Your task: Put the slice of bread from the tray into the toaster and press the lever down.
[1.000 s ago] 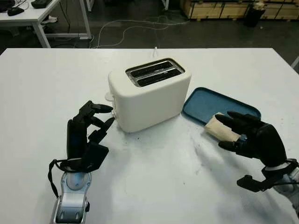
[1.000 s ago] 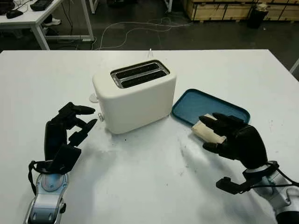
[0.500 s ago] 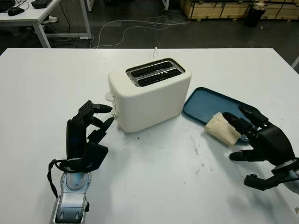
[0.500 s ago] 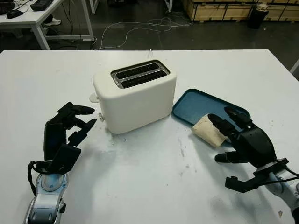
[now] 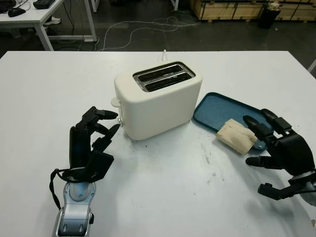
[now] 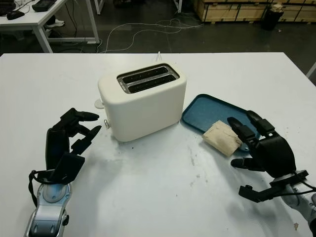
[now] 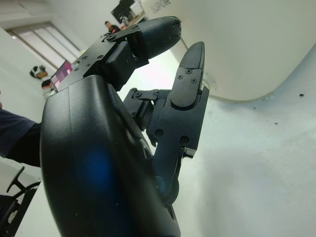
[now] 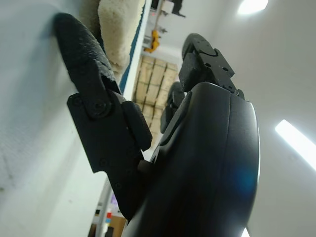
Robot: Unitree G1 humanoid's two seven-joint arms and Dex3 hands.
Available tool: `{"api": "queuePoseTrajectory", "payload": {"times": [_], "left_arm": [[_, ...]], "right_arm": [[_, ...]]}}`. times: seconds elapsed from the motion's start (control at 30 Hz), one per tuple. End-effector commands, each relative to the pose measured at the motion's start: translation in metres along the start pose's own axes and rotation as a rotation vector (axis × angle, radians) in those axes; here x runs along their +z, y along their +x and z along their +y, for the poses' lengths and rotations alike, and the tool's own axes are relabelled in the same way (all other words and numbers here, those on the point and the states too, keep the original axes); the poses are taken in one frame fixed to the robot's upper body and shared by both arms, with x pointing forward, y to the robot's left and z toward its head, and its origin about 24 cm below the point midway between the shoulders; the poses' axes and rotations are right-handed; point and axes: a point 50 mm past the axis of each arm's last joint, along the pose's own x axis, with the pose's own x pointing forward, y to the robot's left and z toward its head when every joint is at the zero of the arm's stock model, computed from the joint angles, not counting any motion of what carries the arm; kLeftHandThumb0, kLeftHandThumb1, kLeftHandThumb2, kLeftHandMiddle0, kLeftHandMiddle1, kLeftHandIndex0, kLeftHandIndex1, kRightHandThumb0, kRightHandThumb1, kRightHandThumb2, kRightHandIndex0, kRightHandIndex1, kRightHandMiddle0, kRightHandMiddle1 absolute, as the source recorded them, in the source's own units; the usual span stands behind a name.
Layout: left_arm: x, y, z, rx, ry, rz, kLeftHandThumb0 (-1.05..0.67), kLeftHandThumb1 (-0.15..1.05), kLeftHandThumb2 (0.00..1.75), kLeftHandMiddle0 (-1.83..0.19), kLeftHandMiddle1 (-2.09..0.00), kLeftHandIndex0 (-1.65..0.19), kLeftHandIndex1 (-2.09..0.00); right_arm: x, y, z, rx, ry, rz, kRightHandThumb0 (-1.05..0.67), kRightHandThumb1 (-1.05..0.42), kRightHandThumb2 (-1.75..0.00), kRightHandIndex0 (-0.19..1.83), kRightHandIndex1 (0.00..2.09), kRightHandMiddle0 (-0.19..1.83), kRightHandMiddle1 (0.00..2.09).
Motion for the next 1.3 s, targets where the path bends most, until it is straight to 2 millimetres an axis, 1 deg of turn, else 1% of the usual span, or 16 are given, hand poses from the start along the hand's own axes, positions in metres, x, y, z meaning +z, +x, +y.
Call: {"api": "queuePoseTrajectory", "payload": {"times": [0.0,0.13,0.37,0.73,1.1,1.23,1.27], "left_arm": [[0.002,0.000,0.002,-0.005,0.005,-0.019,-0.23,0.92,0.14,-0.64,-1.62,-0.59,-1.05],[0.003,0.001,0.002,0.000,0.015,-0.024,-0.24,0.92,0.12,-0.66,-1.63,-0.61,-1.06],[0.002,0.001,0.003,0.003,0.012,-0.018,-0.23,0.92,0.14,-0.67,-1.62,-0.60,-1.05],[0.003,0.001,0.003,0.001,0.015,-0.023,-0.22,0.92,0.14,-0.69,-1.61,-0.60,-1.05],[0.003,0.000,0.003,0.000,0.020,-0.017,-0.23,0.92,0.13,-0.68,-1.60,-0.60,-1.05],[0.003,-0.001,0.004,-0.002,0.021,-0.014,-0.22,0.92,0.14,-0.66,-1.60,-0.60,-1.05],[0.002,-0.001,0.004,-0.003,0.019,-0.014,-0.22,0.92,0.14,-0.66,-1.60,-0.59,-1.05]], "right_arm": [[0.004,0.000,0.005,-0.021,0.026,-0.010,-0.56,-0.77,-0.01,0.32,0.05,0.41,0.06],[0.004,-0.001,0.008,-0.035,0.019,-0.021,-0.53,-0.80,-0.02,0.40,0.06,0.48,0.06],[0.005,-0.002,0.013,-0.018,0.009,-0.032,-0.53,-0.80,0.00,0.45,0.05,0.51,0.05],[0.009,0.000,0.017,-0.016,-0.011,-0.065,-0.55,-0.80,0.00,0.46,0.02,0.54,0.03],[0.023,0.008,0.024,-0.009,0.031,-0.110,-0.52,-0.81,-0.01,0.46,0.01,0.55,0.02],[0.025,0.006,0.026,-0.053,0.042,-0.118,-0.45,-0.84,-0.01,0.60,0.06,0.64,0.04],[0.026,0.006,0.027,-0.078,0.044,-0.120,-0.43,-0.84,-0.01,0.69,0.09,0.71,0.06]]}}
